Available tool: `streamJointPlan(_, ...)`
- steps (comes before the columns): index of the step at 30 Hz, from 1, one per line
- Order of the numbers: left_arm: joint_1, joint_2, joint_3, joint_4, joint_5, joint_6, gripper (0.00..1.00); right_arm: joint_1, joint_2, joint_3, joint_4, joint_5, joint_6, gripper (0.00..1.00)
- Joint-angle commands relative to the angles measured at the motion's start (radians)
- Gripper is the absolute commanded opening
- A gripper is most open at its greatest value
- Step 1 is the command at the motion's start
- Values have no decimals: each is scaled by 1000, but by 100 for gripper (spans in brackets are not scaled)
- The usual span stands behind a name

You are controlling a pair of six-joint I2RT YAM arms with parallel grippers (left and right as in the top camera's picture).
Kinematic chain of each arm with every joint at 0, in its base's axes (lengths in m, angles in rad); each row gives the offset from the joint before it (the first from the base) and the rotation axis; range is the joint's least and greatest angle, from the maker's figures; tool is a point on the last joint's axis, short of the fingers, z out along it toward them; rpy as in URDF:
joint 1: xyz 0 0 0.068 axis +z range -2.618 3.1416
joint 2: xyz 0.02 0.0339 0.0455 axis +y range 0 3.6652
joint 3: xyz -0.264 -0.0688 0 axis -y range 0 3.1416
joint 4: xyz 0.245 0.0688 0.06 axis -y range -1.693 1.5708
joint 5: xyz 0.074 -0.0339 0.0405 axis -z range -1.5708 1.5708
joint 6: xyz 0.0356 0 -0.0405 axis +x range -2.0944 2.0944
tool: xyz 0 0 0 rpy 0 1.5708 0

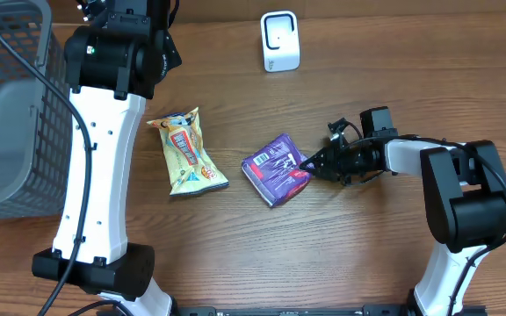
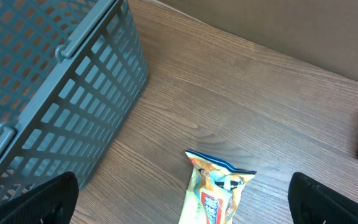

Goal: Scan the item barcode
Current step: 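Push the purple box with the right gripper to rotate it, then grasp the purple box from its right side with the right gripper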

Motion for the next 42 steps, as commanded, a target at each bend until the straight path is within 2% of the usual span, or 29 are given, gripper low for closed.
streamJointPlan(1, -6, 10, 9, 3, -10, -16, 100, 5, 27, -19, -5, 88, -9, 4)
streamJointPlan(6, -6, 10, 9, 3, -10, -16, 100, 5, -3, -3, -84, 87, -27, 4)
streamJointPlan(10, -6, 10, 9, 3, -10, -16, 100, 5, -107, -1, -157, 92, -55, 4)
streamJointPlan(24, -6, 10, 9, 3, -10, -17, 100, 3, -674, -1, -308, 118, -136, 4)
streamJointPlan(31, -6, 10, 9, 3, -10, -17, 100, 3, -824, -1, -406, 122, -136, 4)
streamJointPlan(34, -6, 10, 9, 3, -10, -16, 100, 3, -842, -1, -428, 123, -75, 4)
streamJointPlan(37, -6, 10, 9, 3, -10, -17, 100, 0, -840, -1, -433, 126, 53, 4)
streamJointPlan(39, -6, 10, 9, 3, -10, -17, 100, -19, -840, -1, -438, 120, 186, 4)
streamJointPlan(42, -6, 10, 9, 3, -10, -17, 100, -46, -840, -1, -438, 73, 220, 4)
